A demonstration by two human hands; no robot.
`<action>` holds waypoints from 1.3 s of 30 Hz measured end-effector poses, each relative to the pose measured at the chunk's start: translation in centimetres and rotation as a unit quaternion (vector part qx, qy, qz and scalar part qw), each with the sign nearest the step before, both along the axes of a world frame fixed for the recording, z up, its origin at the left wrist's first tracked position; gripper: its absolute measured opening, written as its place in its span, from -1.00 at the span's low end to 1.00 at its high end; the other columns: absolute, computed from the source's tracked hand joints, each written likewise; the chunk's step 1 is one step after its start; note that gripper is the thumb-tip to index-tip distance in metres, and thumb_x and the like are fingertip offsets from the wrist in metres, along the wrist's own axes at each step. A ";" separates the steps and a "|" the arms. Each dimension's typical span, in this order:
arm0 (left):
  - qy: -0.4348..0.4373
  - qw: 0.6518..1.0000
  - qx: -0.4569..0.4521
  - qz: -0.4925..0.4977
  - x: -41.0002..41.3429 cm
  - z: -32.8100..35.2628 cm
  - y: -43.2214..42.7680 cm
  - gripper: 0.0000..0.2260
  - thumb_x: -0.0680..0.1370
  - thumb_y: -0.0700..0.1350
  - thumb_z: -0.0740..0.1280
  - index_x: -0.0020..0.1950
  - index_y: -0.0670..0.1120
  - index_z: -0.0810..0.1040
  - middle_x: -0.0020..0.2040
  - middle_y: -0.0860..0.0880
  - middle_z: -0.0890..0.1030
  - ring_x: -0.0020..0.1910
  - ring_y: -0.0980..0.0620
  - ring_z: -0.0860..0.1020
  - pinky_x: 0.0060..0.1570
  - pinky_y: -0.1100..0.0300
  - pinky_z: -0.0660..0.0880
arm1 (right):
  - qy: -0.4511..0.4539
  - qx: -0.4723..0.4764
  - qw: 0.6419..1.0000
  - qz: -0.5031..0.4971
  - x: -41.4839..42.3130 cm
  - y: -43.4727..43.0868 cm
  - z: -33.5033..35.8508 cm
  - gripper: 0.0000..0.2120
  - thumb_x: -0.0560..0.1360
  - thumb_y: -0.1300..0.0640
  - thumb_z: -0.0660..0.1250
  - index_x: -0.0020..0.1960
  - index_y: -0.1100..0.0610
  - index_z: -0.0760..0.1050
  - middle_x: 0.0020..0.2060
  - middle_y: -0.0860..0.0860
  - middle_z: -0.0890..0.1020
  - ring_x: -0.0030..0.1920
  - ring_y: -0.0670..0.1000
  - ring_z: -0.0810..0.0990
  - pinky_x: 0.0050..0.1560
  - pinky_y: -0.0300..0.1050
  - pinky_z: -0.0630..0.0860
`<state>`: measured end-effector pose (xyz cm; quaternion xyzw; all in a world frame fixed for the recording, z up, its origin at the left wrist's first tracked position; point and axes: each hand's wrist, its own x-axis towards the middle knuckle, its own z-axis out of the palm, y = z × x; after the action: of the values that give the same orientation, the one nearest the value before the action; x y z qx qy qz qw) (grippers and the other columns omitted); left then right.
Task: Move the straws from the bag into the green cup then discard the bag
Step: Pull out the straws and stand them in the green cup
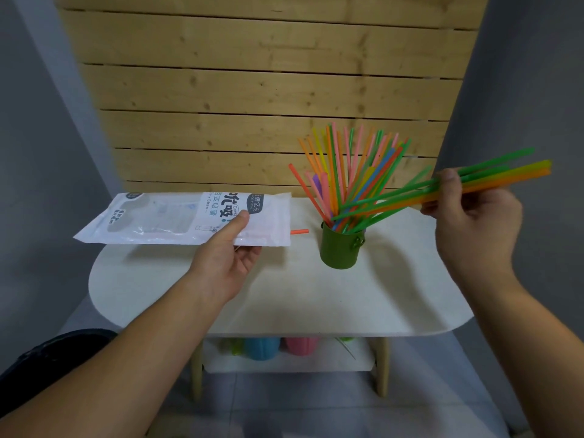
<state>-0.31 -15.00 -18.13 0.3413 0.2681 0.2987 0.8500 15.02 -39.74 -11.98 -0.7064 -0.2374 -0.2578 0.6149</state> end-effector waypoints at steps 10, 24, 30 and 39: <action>0.002 1.000 0.002 -0.006 0.3 -0.1 -1.0 -0.80 0.51 -0.18 0.52 0.08 0.02 0.64 -0.08 0.02 0.79 -0.19 0.07 0.75 -0.32 0.22 0.66 | -0.030 -0.045 0.998 0.039 0.2 -0.2 -0.6 -0.63 0.61 -0.04 0.28 -0.18 0.22 0.61 -0.35 -0.03 0.67 -0.34 -0.17 0.67 -0.35 -0.37 0.51; 0.001 1.000 0.003 -0.003 0.2 -0.1 -0.8 -0.74 0.51 -0.18 0.52 0.17 0.00 0.63 -0.06 0.01 0.79 -0.18 0.06 0.76 -0.34 0.21 0.64 | -0.002 -0.190 0.976 0.110 2.1 3.6 -0.8 -0.80 0.58 0.02 0.33 -0.21 0.00 0.55 -0.34 -0.06 0.66 -0.31 0.00 0.64 -0.31 -0.25 0.58; 0.004 1.000 0.008 -0.008 0.2 -0.2 -0.8 -0.75 0.51 -0.18 0.51 0.16 0.00 0.63 -0.03 0.00 0.79 -0.16 0.06 0.76 -0.33 0.21 0.65 | 0.008 -0.232 0.969 0.079 2.3 5.5 -1.2 -0.80 0.57 0.05 0.36 -0.22 -0.03 0.47 -0.42 -0.22 0.49 -0.41 -0.31 0.52 -0.49 -0.50 0.29; 0.002 1.000 0.011 -0.007 0.2 -0.2 -0.7 -0.79 0.52 -0.17 0.51 0.12 0.02 0.64 -0.02 0.00 0.79 -0.17 0.07 0.76 -0.33 0.22 0.65 | 0.085 -0.228 0.965 0.096 1.7 5.0 -2.2 -0.84 0.52 0.07 0.42 -0.08 0.17 0.65 -0.27 0.08 0.70 -0.21 0.11 0.69 -0.12 0.01 0.64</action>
<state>-0.07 -15.69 -18.28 0.3531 0.2637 0.2948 0.8478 16.69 -34.73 -14.23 -0.8211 -0.3036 -0.0762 0.4774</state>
